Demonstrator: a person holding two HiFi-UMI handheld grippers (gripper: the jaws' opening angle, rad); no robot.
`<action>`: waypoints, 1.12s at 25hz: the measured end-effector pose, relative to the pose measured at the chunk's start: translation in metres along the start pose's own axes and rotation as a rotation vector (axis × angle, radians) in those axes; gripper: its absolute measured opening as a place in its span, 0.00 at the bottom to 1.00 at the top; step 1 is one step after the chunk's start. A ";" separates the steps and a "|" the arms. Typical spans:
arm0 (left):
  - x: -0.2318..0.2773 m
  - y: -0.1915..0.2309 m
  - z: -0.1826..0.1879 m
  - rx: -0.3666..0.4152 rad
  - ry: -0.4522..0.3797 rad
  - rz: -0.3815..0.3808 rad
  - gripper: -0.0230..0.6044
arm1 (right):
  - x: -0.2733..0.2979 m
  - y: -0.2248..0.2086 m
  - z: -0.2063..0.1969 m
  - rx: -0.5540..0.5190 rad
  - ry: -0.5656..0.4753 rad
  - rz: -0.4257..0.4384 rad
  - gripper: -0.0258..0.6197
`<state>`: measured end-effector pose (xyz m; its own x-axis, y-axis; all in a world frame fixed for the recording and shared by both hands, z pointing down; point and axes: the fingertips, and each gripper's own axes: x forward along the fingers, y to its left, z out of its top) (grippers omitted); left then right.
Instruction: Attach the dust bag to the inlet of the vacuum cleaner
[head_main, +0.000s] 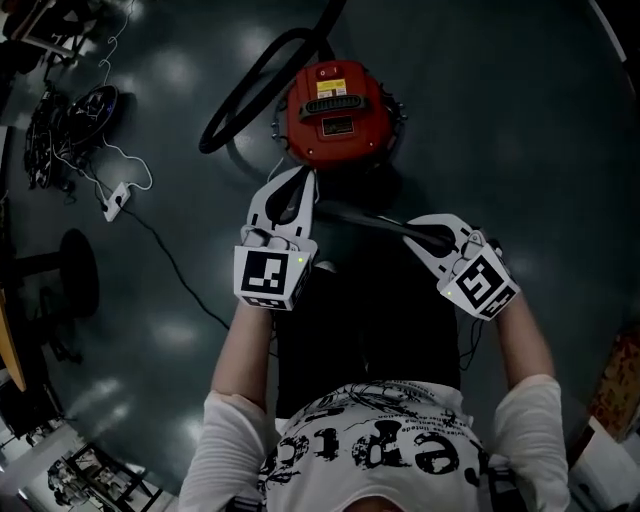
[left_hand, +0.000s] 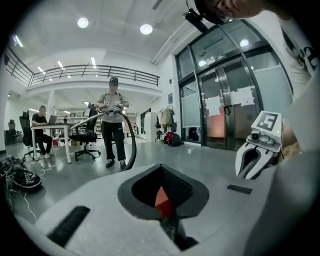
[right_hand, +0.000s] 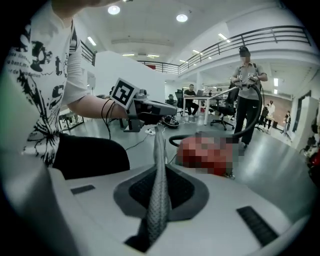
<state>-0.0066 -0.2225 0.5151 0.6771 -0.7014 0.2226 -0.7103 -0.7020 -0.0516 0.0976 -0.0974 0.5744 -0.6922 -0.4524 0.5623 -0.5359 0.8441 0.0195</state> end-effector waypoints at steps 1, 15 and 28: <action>0.004 0.000 -0.013 0.022 -0.005 0.001 0.04 | 0.009 -0.002 -0.012 -0.018 -0.002 0.006 0.08; 0.094 0.041 -0.054 0.342 0.095 -0.138 0.26 | 0.056 -0.012 -0.077 -0.146 0.074 0.075 0.08; 0.168 0.042 -0.100 0.608 0.386 -0.390 0.30 | 0.072 -0.019 -0.084 -0.073 0.089 0.201 0.08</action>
<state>0.0582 -0.3573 0.6478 0.6612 -0.3794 0.6472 -0.1342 -0.9086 -0.3956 0.0986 -0.1216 0.6836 -0.7345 -0.2488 0.6313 -0.3530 0.9346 -0.0424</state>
